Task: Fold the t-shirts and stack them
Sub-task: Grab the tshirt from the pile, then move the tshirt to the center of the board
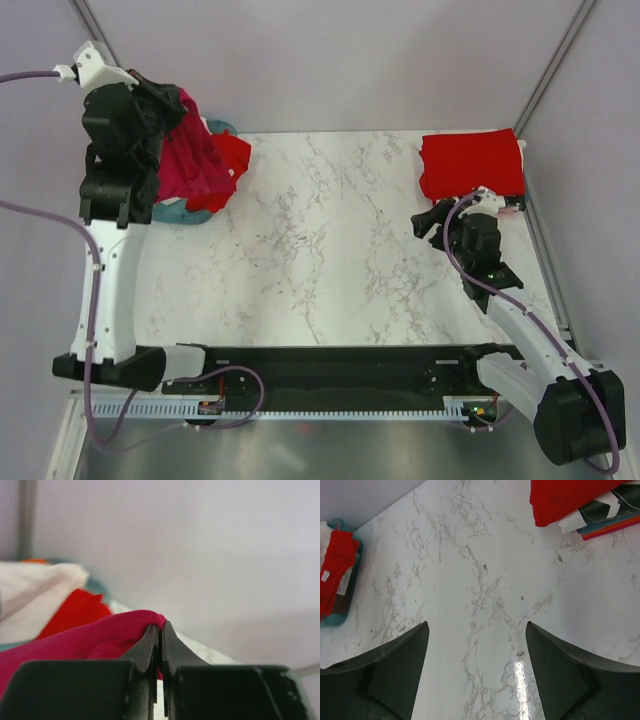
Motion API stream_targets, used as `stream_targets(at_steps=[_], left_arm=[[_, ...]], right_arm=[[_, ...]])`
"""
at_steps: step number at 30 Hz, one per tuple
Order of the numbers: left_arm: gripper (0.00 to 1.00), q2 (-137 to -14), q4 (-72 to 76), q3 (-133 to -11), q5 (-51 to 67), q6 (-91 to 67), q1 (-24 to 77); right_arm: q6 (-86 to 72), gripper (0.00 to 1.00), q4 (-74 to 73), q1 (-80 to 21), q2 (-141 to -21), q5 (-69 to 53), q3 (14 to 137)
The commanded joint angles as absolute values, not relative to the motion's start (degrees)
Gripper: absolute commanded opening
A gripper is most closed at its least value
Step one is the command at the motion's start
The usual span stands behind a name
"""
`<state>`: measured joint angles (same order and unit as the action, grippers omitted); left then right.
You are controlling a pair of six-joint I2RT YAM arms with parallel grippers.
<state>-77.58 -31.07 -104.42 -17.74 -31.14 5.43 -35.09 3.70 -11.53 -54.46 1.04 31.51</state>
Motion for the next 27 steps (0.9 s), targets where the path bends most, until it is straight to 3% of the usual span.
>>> stream_targets(at_steps=[1, 8, 12, 15, 21, 25, 27], left_arm=[[0.02, -72.4, -24.3, -106.6, -8.4, -33.8, 11.6], [0.02, -77.9, -12.9, -110.6, -3.2, -36.8, 34.0], [0.02, -85.4, -12.7, -119.0, 3.2, -39.5, 37.1], [0.02, -84.5, -14.1, -118.4, -0.6, -39.2, 36.7], [0.02, -69.3, -14.3, -96.6, -13.3, -39.7, 34.4], [0.02, -58.9, -14.5, -72.4, -20.0, -43.5, 32.7], [0.02, -52.9, -15.4, -60.6, -22.3, -46.4, 31.9]], right_arm=[[-34.5, 0.87, 3.4, -11.7, -53.6, 0.1, 34.4], [-34.3, 0.88, 1.9, -11.7, -52.1, 1.2, 36.2], [-34.1, 0.88, 0.6, -11.8, -51.2, 2.2, 37.3], [-33.4, 0.89, 0.2, -11.8, -50.5, 2.2, 38.2], [-32.3, 0.89, -2.2, -11.7, -49.1, 1.4, 37.8], [-35.6, 0.98, -3.3, -11.7, -52.2, 1.4, 36.5], [-37.0, 0.93, -3.5, -11.7, -54.1, 0.5, 35.7]])
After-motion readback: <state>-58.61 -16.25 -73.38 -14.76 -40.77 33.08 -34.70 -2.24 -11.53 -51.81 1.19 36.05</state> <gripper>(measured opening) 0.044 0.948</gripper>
